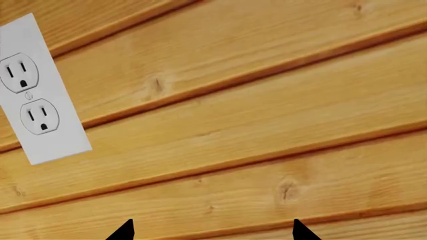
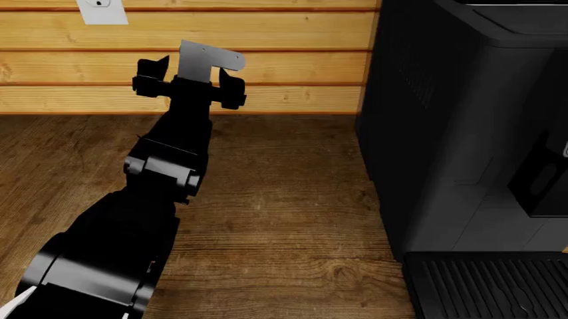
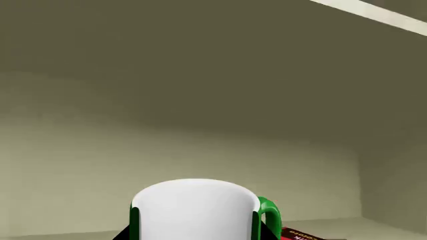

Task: Pick the mug from the cabinet, place it under the coffee machine dispenser, and press the start button.

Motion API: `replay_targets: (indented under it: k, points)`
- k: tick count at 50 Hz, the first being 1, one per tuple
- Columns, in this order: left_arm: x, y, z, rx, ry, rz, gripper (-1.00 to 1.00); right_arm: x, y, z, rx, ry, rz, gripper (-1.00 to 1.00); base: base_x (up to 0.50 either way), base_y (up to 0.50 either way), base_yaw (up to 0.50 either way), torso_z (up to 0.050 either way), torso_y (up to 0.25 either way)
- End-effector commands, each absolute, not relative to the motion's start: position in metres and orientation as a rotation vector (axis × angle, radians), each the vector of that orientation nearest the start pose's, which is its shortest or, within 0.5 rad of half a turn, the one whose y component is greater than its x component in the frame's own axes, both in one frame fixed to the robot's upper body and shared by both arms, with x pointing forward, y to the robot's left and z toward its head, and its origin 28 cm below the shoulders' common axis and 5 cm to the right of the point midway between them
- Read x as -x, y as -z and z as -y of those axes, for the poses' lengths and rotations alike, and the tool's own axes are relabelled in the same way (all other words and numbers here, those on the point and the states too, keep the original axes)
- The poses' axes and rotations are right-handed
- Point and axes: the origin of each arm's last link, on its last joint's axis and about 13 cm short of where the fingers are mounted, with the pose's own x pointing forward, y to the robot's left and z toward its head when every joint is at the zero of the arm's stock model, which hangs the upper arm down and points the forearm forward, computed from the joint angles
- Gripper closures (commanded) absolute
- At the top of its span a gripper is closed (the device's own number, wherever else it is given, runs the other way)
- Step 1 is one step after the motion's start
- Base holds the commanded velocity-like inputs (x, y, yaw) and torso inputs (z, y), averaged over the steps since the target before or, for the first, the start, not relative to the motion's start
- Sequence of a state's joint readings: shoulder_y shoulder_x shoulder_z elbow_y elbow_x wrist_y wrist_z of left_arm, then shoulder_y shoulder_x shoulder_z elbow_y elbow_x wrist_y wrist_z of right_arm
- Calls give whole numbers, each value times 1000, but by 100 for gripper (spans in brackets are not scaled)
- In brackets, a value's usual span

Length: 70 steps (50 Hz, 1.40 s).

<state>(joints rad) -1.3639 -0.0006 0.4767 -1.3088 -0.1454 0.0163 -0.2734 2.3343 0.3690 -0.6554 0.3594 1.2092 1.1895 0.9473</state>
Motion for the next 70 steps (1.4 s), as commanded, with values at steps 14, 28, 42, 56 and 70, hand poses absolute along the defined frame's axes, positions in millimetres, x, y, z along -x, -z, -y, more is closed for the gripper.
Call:
replay_targets:
  k: [14, 28, 42, 56, 70]
  points:
    - [-437, -205, -193, -311, -157, 107, -100, -146, -556, 80, 204, 120, 716, 100, -321, -205, 0, 0, 0]
    - [-437, -206, -194, -295, -155, 105, -100, -144, -551, 79, 205, 103, 740, 100, -498, -431, 0, 0, 0]
    - [-437, -206, -195, -275, -161, 98, -100, -149, -539, 82, 167, 74, 748, 100, -429, -224, 0, 0, 0]
    - [-437, -205, -194, -288, -155, 100, -100, -156, -444, 102, 165, 86, 582, 100, 0, 0, 0, 0, 0]
    - [-437, -205, -194, -302, -154, 103, -100, -162, -382, 122, 100, 104, 471, 100, 0, 0, 0, 0, 0]
